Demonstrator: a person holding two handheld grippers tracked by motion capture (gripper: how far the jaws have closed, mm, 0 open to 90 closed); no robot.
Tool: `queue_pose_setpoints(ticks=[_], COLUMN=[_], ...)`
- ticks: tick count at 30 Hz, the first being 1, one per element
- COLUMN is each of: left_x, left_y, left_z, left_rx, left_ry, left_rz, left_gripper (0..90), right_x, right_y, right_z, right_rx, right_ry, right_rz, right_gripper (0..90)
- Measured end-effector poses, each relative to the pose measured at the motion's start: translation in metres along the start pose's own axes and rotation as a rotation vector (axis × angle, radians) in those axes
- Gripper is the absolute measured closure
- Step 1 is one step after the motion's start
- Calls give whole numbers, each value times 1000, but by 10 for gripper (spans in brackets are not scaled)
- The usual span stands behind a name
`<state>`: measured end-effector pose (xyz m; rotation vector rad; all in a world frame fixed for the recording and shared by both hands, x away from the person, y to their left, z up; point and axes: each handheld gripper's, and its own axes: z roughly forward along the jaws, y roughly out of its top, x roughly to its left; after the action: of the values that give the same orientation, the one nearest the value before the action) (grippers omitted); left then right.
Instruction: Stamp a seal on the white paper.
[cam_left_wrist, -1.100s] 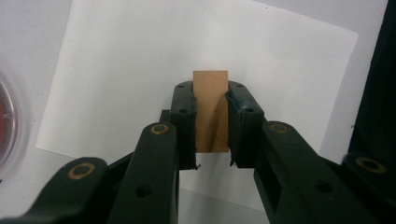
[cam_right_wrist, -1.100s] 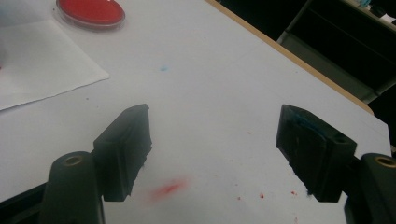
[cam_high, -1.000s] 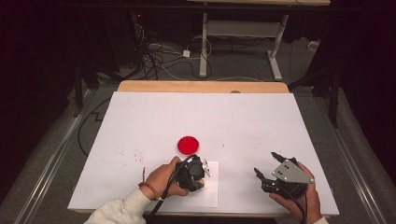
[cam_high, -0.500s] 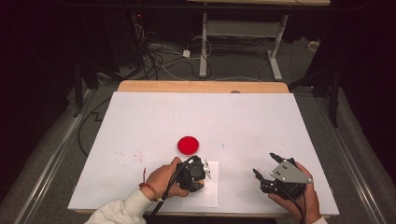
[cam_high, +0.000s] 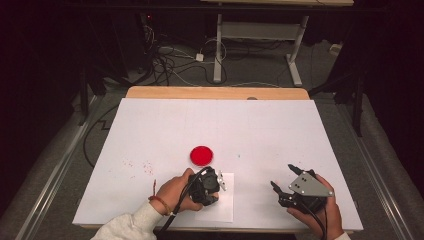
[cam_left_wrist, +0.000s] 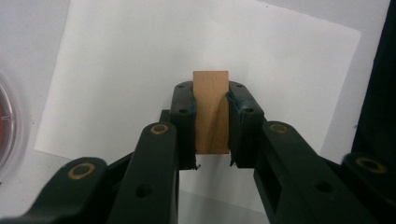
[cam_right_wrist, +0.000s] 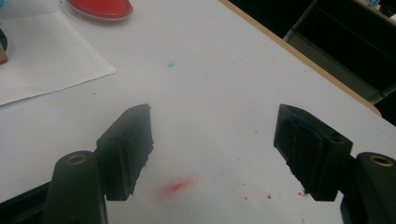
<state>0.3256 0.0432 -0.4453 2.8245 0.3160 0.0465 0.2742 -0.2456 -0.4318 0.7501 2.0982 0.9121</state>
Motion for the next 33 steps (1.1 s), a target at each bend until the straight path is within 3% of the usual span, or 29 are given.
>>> queue_pose_setpoints(ticks=[2, 4, 9, 14, 20, 25, 28, 33], left_x=[2, 5, 9, 10, 10, 7, 8, 12], left_y=[0, -2, -5, -8, -11, -17, -21, -29], left_z=[-2, -7, -19, -27, -34, -37, -37, -38], left_rx=[0, -45, -104, -132, -176, -275, -299, -352], left_ry=[15, 14, 29, 33, 70, 129, 169, 185], left_rz=[0, -29, -54, -51, -50, -20, -33, -41], left_gripper=[735, 734, 734, 734, 733, 731, 732, 731], right_x=[0, -1, -2, -2, -2, -2, -2, -1], right_y=[1, 0, 0, 1, 1, 1, 1, 2], right_z=[-1, -2, -2, -3, -3, -4, -5, -5], right_rx=[-5, -8, -10, -14, -12, -19, -24, -24], right_ry=[-4, -3, -8, -7, -4, -6, -4, -1], right_rz=[0, 4, 4, 3, -1, 5, 4, 0], right_gripper=[278, 277, 276, 277, 277, 277, 278, 279])
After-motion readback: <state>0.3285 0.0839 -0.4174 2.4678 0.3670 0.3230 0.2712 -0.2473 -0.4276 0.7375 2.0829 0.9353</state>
